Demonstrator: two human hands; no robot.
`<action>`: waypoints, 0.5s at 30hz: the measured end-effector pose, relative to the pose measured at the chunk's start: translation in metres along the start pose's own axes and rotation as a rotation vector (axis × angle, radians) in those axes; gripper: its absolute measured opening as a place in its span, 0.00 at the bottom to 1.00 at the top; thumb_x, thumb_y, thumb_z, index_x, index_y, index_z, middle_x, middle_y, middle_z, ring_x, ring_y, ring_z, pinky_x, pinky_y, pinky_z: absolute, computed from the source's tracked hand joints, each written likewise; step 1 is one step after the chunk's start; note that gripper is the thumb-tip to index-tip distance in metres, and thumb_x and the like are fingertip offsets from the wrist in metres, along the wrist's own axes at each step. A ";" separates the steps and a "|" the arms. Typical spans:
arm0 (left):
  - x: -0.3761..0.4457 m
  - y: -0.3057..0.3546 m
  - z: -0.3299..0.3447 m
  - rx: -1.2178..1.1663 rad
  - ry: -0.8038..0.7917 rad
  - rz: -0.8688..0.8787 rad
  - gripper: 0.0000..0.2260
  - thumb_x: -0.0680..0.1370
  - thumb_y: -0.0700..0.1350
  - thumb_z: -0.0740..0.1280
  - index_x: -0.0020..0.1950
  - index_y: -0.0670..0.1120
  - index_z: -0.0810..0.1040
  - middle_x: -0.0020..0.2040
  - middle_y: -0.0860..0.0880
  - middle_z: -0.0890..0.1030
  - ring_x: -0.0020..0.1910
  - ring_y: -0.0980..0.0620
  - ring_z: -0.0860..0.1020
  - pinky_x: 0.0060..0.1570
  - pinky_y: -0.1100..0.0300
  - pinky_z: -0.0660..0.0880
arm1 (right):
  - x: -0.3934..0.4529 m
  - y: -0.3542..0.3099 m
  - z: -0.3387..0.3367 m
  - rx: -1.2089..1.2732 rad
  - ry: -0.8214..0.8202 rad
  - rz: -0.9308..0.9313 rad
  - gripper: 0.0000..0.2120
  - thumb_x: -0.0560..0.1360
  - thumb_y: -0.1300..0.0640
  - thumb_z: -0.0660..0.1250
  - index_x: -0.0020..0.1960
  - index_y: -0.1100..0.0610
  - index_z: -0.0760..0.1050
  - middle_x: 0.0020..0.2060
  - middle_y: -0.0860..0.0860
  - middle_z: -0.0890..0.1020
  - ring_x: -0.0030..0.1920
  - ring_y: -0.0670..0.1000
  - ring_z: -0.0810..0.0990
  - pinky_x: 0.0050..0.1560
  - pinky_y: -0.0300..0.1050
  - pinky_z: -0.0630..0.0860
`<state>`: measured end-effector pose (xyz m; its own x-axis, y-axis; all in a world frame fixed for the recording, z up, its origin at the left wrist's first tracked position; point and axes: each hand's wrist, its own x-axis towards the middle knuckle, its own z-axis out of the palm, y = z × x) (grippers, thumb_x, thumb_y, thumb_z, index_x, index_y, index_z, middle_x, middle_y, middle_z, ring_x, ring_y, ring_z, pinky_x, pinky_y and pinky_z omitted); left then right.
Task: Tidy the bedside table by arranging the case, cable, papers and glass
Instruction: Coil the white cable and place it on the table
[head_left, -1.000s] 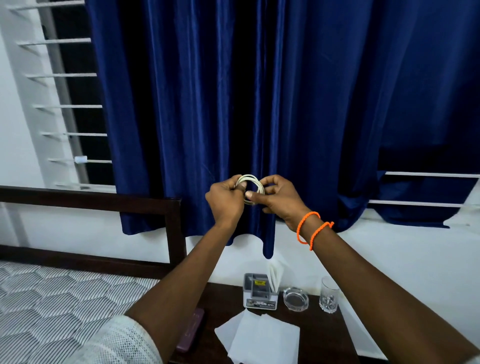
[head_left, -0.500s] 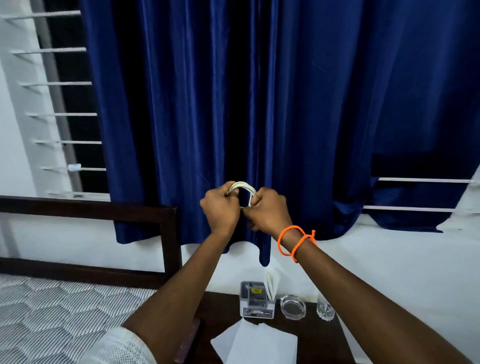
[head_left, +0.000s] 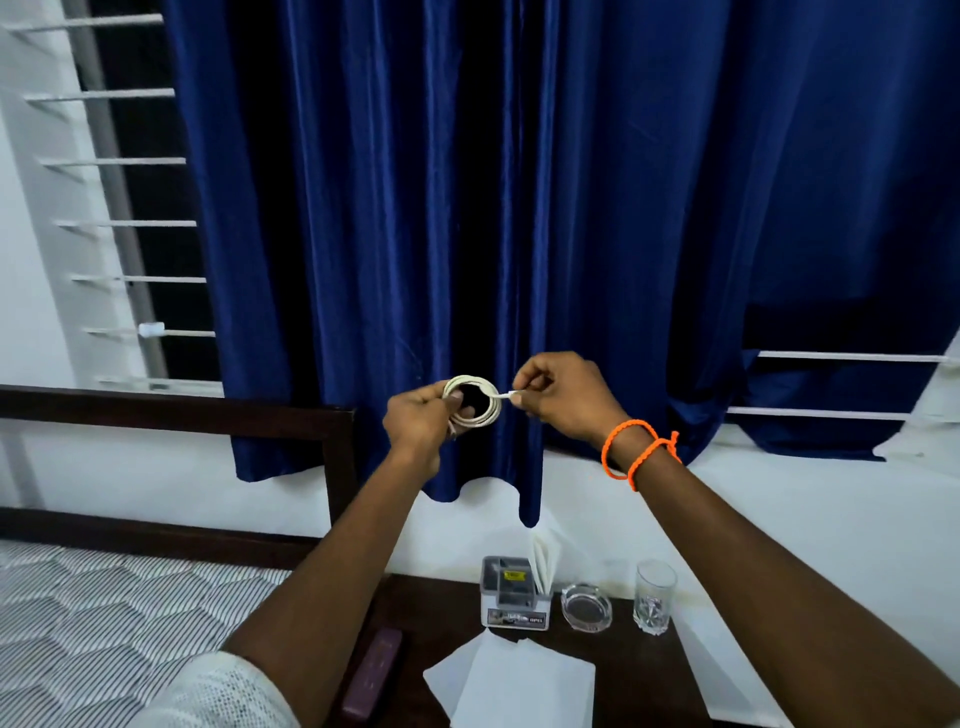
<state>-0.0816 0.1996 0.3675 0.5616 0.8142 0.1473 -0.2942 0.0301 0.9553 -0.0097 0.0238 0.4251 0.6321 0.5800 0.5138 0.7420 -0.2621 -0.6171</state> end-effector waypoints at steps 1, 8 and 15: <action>0.001 0.000 -0.001 -0.051 -0.067 -0.042 0.06 0.77 0.34 0.72 0.52 0.41 0.87 0.40 0.43 0.88 0.40 0.46 0.87 0.45 0.47 0.85 | 0.001 0.005 -0.001 -0.014 0.014 -0.008 0.04 0.71 0.60 0.76 0.43 0.57 0.82 0.36 0.51 0.84 0.36 0.47 0.81 0.43 0.39 0.78; 0.000 0.002 0.005 -0.229 -0.168 -0.126 0.07 0.78 0.31 0.70 0.55 0.34 0.84 0.49 0.37 0.86 0.39 0.44 0.86 0.42 0.49 0.85 | 0.000 0.022 0.016 0.029 0.083 -0.014 0.03 0.71 0.62 0.75 0.41 0.56 0.82 0.35 0.53 0.84 0.33 0.44 0.77 0.42 0.36 0.75; 0.003 -0.003 0.006 -0.266 -0.081 -0.135 0.06 0.77 0.31 0.71 0.53 0.34 0.84 0.47 0.37 0.87 0.43 0.40 0.86 0.50 0.41 0.84 | 0.003 0.022 0.029 0.471 0.067 0.240 0.03 0.72 0.64 0.73 0.46 0.60 0.84 0.40 0.61 0.86 0.40 0.54 0.83 0.50 0.51 0.84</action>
<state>-0.0750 0.1983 0.3663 0.6662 0.7438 0.0543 -0.3991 0.2941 0.8684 0.0022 0.0420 0.3961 0.7961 0.4919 0.3526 0.4036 0.0025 -0.9149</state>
